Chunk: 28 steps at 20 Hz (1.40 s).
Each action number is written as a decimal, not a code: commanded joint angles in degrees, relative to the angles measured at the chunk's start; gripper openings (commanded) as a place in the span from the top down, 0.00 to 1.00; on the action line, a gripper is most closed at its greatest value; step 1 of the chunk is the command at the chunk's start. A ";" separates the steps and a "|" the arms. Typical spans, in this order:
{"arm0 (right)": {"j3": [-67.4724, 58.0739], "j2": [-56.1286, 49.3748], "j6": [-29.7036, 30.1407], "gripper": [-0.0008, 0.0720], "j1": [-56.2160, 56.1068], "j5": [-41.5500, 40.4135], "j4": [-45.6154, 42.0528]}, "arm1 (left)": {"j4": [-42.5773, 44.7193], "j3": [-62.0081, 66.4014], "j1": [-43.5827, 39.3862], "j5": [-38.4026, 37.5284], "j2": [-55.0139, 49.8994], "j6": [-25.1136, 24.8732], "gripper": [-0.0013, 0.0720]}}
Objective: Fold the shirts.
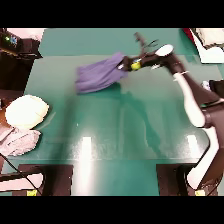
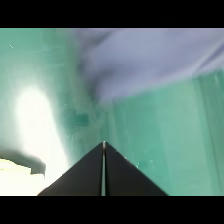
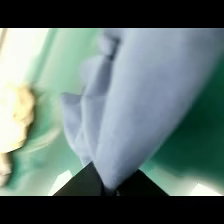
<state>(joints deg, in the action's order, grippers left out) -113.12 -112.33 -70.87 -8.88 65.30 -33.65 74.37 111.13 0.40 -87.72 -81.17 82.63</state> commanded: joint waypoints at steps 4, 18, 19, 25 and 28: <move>-0.02 13.05 -2.25 0.97 21.42 5.68 -17.66 | -0.66 -0.02 -0.02 -0.33 -0.02 -0.07 0.94; -0.04 15.30 0.87 0.97 50.51 3.23 -16.31 | -9.92 -0.02 -0.02 -1.51 -0.02 1.64 0.94; -0.04 15.76 1.92 0.97 51.06 2.29 -15.10 | -10.10 -0.02 -0.02 -1.49 -0.02 2.01 0.94; -0.04 20.26 4.98 0.97 51.87 -2.91 -13.09 | -10.16 -0.02 -0.02 -2.25 -0.02 2.67 0.94; -0.04 22.16 4.96 0.97 52.74 -2.89 -13.14 | -10.16 -0.02 0.00 -3.26 -0.02 2.47 0.94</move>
<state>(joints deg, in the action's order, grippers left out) -113.12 -91.96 -66.85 43.22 63.44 -47.03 64.23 111.13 0.40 -90.04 -81.17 85.21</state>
